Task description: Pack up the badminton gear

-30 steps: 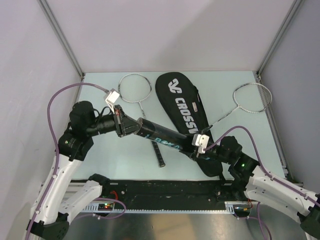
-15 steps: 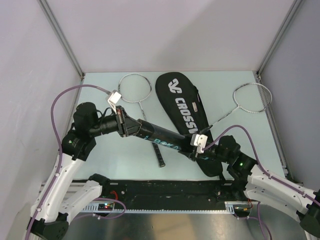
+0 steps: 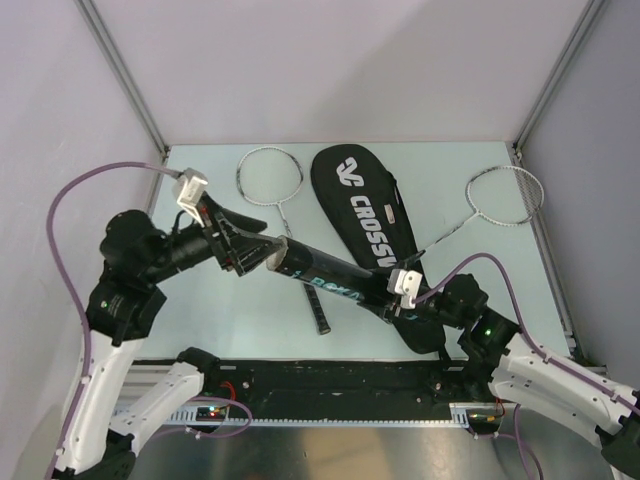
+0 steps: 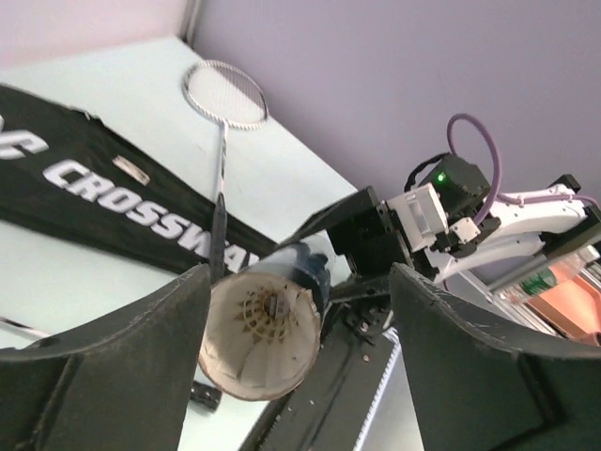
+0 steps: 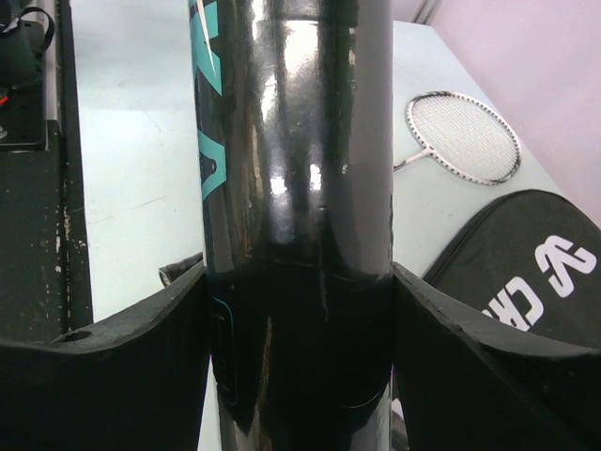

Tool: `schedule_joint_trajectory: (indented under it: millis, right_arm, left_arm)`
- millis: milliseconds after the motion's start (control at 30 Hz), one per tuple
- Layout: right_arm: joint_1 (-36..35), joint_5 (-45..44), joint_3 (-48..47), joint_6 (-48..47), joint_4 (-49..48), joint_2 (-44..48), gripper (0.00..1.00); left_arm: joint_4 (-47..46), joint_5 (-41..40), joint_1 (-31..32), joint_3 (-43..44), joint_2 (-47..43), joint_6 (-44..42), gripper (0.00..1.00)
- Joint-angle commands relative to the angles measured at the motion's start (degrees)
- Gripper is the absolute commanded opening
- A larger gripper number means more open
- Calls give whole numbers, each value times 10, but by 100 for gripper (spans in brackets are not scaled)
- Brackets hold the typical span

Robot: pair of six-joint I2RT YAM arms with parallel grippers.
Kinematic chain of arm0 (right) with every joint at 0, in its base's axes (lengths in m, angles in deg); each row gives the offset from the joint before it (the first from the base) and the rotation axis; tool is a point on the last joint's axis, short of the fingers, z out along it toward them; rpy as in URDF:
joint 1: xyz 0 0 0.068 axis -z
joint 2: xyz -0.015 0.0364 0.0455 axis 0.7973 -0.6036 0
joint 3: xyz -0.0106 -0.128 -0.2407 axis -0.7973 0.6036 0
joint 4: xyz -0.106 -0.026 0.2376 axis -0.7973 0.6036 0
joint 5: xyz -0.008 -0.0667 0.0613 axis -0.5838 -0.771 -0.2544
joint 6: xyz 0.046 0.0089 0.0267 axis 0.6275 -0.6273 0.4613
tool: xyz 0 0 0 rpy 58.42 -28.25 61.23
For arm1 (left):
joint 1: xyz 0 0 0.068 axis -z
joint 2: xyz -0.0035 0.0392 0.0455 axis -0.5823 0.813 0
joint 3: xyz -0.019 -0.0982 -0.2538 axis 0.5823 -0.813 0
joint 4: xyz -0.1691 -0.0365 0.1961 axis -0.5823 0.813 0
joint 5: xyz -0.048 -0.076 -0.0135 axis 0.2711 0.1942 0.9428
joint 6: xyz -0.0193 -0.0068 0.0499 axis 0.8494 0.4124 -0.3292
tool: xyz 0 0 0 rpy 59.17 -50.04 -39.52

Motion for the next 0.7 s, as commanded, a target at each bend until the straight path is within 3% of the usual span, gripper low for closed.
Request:
schedule_joint_trajectory:
  millis: [0,200,333,467,667]
  right_arm:
    - [1,10,-7,2,-33,15,4]
    - [11,-30,-17,71,-38,20,5]
    - [12,-141,-39,161,-27,27,6]
    - [15,-244,-53,185,0,43,7]
    - [24,-348,-70,205,39,95,7]
  left_arm:
    - [-9,-59,4,45,-8,-37,83]
    - [-10,-113,4,44,-30,-83,85]
    - [-1,-140,4,-7,-40,-112,84]
    - [10,-159,6,-62,-25,-121,80]
    - [11,-242,77,-126,38,-141,78]
